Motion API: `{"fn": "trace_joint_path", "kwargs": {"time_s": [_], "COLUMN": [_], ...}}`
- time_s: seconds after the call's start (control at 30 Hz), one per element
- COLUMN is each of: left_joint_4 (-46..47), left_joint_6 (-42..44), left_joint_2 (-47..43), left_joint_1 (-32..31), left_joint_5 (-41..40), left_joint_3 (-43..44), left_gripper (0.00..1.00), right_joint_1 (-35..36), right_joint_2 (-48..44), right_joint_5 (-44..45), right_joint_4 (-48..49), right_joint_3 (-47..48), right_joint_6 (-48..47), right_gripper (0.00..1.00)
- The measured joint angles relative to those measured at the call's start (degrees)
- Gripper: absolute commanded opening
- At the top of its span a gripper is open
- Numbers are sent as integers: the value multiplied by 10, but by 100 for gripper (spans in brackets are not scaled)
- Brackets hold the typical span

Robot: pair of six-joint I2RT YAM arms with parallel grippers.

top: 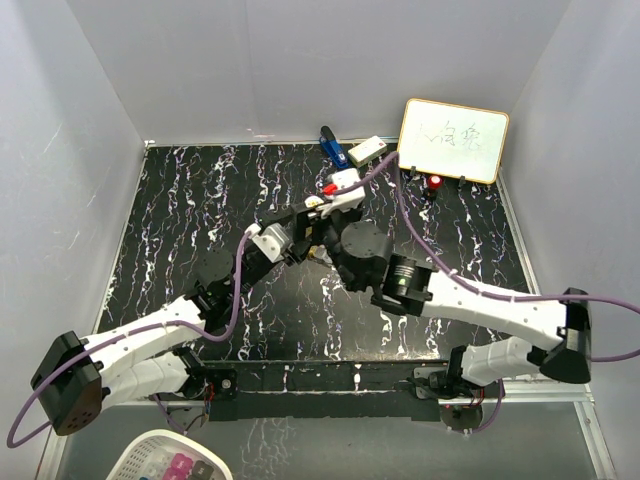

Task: Sort the pills into containers
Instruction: Screw the lid of the pill bottle onto the pill bottle.

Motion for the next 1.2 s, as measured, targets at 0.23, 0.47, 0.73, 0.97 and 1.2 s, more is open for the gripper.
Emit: {"fn": "trace_joint_path", "kwargs": {"time_s": [0.23,0.47,0.73,0.97,1.2], "left_joint_4": [8,6,-47,-94,-90], "left_joint_6": [4,4,-29,-105,-179], "left_joint_2": [0,-1,-36,-73,-74], "left_joint_1": [3,3,3,3,3], "left_joint_5": [-13,-13,37,156,269], "left_joint_3": [0,0,4,4,6], "left_gripper": [0,0,0,0,0], "right_joint_1": [5,5,5,5,5], "right_joint_2": [-90,-134,-188,-275,-321], "right_joint_5": [-20,-34,-100,-208,-319], "right_joint_4": [-26,-38,-38,-20,-4], "right_joint_3": [-29,-59,-103,-143,-158], "right_joint_6": [0,-7,-41,-60,-60], "right_gripper": [81,81,78,78,75]}}
